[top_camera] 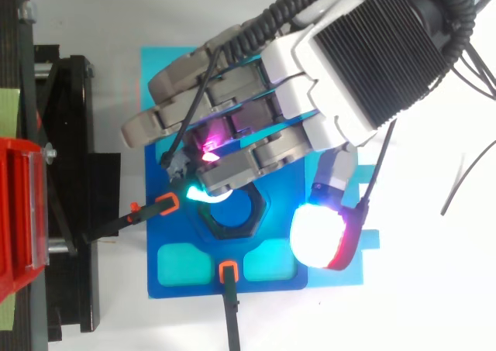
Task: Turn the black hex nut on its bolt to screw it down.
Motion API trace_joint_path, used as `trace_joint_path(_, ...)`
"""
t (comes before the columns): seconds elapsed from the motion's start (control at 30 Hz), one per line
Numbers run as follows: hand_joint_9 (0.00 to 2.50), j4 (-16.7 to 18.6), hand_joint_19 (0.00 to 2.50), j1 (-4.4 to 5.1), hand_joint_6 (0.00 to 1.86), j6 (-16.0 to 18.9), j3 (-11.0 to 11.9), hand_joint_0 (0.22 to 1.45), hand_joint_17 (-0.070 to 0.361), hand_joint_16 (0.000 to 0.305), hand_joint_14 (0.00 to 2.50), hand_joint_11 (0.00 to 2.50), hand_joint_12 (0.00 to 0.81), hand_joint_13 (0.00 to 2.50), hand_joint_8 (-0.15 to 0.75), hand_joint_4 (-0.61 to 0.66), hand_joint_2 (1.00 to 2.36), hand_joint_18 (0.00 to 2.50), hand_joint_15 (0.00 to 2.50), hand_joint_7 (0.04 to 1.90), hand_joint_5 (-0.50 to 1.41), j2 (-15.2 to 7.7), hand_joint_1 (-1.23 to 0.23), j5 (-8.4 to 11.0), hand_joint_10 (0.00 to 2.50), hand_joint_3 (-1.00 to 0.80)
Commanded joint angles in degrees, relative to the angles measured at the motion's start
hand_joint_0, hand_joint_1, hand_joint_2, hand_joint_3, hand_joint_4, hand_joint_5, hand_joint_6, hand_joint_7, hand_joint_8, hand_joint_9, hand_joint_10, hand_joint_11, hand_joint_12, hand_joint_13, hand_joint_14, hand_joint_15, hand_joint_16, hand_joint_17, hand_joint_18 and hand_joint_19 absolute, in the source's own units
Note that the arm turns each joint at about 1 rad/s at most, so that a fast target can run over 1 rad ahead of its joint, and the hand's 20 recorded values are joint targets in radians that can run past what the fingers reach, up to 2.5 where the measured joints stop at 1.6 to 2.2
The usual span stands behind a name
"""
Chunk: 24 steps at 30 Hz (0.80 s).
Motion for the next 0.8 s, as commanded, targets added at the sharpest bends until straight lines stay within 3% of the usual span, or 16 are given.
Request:
trace_joint_path(0.0,1.01,0.17,0.34,0.88,0.50,-0.57,0.03,0.48,0.121,0.054,0.00,0.28,0.373,0.55,0.317,0.28,1.00,0.64,0.01,1.28,-0.04,-0.01,-0.18,1.77,0.01,-0.50)
trace_joint_path(0.2,1.00,0.44,0.33,2.82,0.50,-1.19,0.03,0.48,0.121,0.054,0.00,0.27,0.371,0.54,0.318,0.29,1.00,0.63,0.02,1.27,-0.04,-0.01,-0.18,3.70,0.01,-0.50)
trace_joint_path(0.33,0.99,-0.97,0.34,4.22,0.50,-2.60,-0.06,0.48,0.122,0.054,0.00,0.27,0.373,0.52,0.318,0.28,1.00,0.62,0.01,1.26,-0.05,-1.68,-0.20,6.25,0.01,-0.50)
trace_joint_path(0.57,0.89,-2.90,0.29,5.45,0.50,-2.77,-0.06,0.45,0.133,0.059,0.00,0.24,0.391,0.37,0.317,0.28,1.00,0.49,0.00,1.23,-0.05,-1.94,-0.23,6.86,0.01,-0.50)
trace_joint_path(0.77,0.87,-3.96,0.29,5.80,0.50,-4.35,-0.06,0.46,0.131,0.058,0.00,0.23,0.388,0.35,0.309,0.20,1.00,0.47,0.00,1.21,-0.04,-1.94,-0.23,8.18,0.01,-0.50)
